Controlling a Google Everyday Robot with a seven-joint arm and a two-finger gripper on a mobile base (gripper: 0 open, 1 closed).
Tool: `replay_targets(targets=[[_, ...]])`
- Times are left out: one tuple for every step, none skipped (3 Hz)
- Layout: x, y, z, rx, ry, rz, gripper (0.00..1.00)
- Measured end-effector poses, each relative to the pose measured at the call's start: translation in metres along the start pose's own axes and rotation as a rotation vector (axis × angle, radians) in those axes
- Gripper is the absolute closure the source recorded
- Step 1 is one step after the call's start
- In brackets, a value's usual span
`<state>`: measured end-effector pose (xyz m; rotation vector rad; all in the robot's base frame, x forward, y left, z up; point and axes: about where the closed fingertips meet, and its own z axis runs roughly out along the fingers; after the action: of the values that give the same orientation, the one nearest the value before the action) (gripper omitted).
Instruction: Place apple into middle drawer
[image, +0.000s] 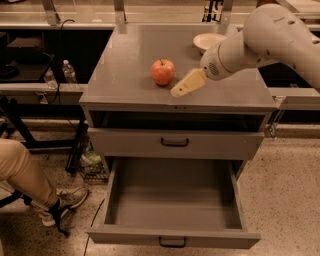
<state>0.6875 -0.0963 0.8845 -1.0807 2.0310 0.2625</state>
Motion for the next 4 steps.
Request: replay_targets(targets=[[-0.010, -0.003, 0.022, 0.039, -0.002, 0.019, 0.00], [-0.021, -0.002, 0.039, 0.044, -0.020, 0.051, 0.00], [-0.032, -0.001, 0.053, 0.034, -0.045, 0.088, 0.00], [-0.038, -0.001, 0.066, 0.025, -0.056, 0.113, 0.00]])
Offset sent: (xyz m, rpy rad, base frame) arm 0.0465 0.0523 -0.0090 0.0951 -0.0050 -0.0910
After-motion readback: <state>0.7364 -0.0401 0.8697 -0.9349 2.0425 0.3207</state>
